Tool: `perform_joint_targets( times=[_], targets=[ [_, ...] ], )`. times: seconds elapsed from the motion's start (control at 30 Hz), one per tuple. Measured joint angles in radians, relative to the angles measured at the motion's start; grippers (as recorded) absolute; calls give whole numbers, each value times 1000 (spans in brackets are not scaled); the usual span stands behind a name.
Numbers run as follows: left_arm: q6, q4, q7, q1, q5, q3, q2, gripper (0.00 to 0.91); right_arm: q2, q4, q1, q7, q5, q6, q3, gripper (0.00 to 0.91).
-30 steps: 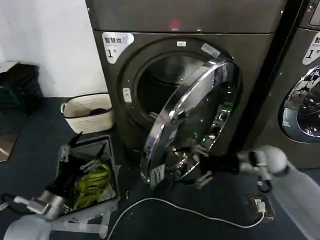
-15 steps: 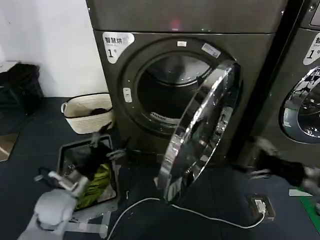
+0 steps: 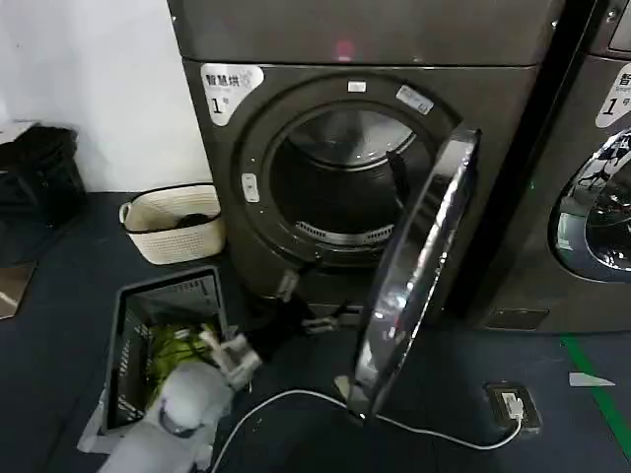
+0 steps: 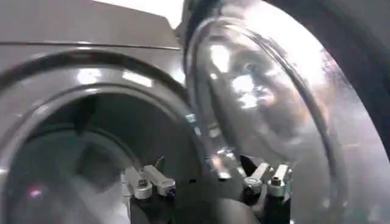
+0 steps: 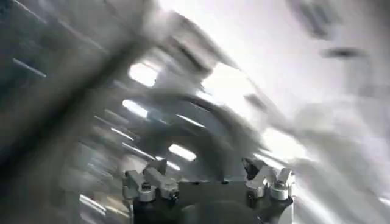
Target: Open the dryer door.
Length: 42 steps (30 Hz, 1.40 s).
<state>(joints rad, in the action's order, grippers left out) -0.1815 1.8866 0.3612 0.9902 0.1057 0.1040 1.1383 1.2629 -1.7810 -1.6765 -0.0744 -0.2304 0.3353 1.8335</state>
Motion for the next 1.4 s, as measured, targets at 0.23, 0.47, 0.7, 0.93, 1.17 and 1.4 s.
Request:
perform_joint_targets(
  times=[0.23, 0.47, 0.7, 0.93, 1.17, 1.4],
  targets=[
    [-4, -77, -1, -123, 6, -152, 44, 907, 87, 72, -11, 156, 14, 19, 167, 907],
    [-2, -144, -1, -235, 13, -262, 105, 907, 111, 167, -36, 209, 50, 21, 294, 907],
    [-2, -225, -1, -334, 24, -359, 167, 907, 65, 342, -84, 300, 109, 27, 396, 907],
    [-3, -333, -1, -431, 22, -431, 258, 907, 8, 485, -97, 377, 180, 35, 487, 907],
    [-2, -448, -1, -514, 20, -478, 340, 907, 1, 534, -99, 374, 184, 59, 512, 907],
    [-2, -543, -1, -578, 6, -508, 411, 907, -4, 538, -101, 365, 184, 76, 523, 907]
  ],
)
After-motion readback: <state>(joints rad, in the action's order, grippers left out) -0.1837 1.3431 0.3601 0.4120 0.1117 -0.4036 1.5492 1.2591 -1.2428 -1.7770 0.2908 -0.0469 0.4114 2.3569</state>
